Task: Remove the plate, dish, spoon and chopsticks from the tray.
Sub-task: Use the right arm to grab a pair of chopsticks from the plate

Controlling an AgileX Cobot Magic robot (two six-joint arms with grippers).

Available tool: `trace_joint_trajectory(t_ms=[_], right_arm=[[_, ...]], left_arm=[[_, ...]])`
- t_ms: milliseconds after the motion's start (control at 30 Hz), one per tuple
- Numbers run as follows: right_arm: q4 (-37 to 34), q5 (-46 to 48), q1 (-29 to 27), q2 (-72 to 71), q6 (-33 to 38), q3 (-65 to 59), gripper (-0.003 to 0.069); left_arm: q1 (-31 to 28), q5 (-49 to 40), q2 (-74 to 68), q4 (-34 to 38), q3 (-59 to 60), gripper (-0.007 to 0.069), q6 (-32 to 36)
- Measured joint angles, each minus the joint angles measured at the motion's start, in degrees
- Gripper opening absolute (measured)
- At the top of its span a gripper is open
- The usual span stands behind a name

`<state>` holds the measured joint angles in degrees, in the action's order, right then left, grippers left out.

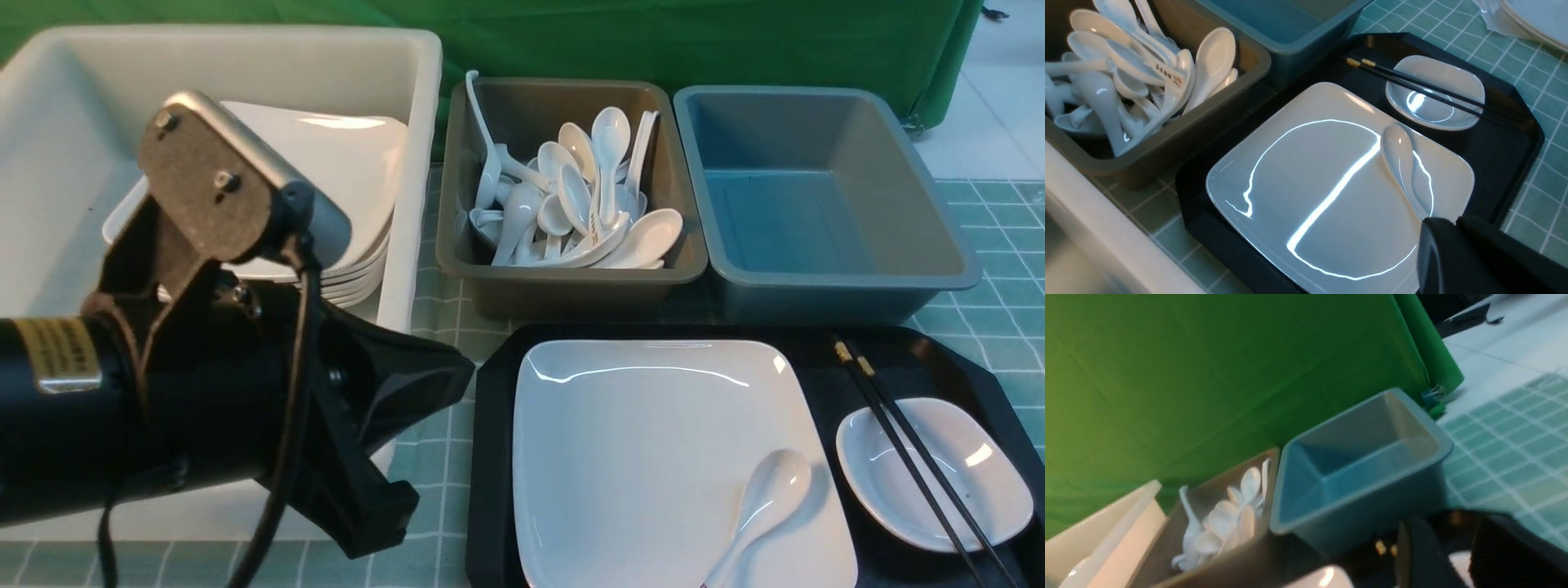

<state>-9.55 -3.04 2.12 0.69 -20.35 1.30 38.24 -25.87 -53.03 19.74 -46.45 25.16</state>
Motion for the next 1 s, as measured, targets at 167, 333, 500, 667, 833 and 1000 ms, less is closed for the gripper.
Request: trace_joint_trajectory(t_ms=[167,333,500,667,833,1000], right_arm=[[0.0,25.9,6.1,17.1,10.3,18.6,0.0145],[4.4,42.2,10.9,44.1,19.2,37.2,0.0157],[12.2,51.5,11.3,62.1,21.9,47.8,0.0218],[16.8,52.2,11.3,75.6,22.8,52.9,0.0331],[14.4,48.0,10.0,82.2,23.5,53.2,0.0404],[8.9,44.3,7.4,87.8,27.3,53.2,0.0426]], left_arm=[[0.0,0.3,1.2,0.3,0.0,0.0017,0.5],[0.0,0.4,1.8,2.9,0.0,0.0017,3.4],[0.0,0.1,5.3,3.6,0.0,0.0017,4.4],[0.0,-0.8,11.5,3.9,0.0,0.0017,4.6],[0.0,-2.2,15.4,3.9,0.0,0.0017,4.6],[0.0,-2.3,16.1,2.9,0.1,0.0017,4.6]])
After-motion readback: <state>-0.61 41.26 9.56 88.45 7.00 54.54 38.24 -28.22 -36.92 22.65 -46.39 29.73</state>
